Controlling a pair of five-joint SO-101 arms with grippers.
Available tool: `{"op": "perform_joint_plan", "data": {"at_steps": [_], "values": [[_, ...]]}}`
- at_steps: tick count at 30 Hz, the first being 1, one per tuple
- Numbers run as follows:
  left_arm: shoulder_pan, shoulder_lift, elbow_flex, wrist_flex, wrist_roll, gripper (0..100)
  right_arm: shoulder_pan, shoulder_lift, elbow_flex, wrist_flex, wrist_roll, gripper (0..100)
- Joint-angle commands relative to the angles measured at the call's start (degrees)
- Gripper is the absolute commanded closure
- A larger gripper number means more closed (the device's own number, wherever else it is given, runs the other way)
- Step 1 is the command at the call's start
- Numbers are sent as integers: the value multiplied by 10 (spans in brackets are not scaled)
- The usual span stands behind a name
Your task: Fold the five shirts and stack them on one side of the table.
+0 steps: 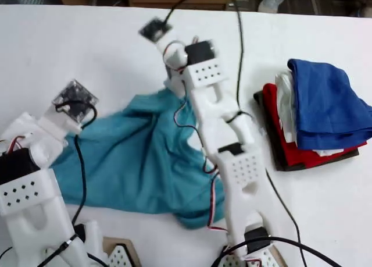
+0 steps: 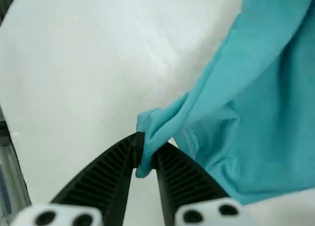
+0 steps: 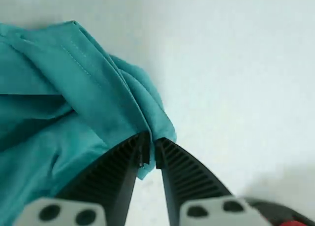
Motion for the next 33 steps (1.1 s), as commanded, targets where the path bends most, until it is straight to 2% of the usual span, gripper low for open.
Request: {"op": "perform_joint_plan", "data": {"at_steps": [1, 8, 11, 15, 18, 21, 25, 29, 33], "values": [[14, -10, -65, -8, 40, 980, 15, -129, -20, 4, 40, 980], [125, -10, -198, 87, 119, 980, 13, -280, -25, 1, 115, 980], [167, -9, -262, 139, 127, 980, 13, -345, -25, 0, 136, 979], [177, -9, -321, 186, 113, 980, 17, -413, -19, 0, 174, 979], [177, -9, -356, 217, 105, 980, 17, -435, 22, 4, 175, 979], [178, -9, -369, 246, 105, 980, 12, -444, 117, 4, 173, 978], [177, -7, -342, 244, 100, 980, -20, -443, 298, -34, 142, 978], [175, -8, -242, 196, 99, 980, -54, -441, 540, -164, 126, 978], [138, -9, -114, 132, 73, 980, -76, -429, 753, -321, 127, 978]]}}
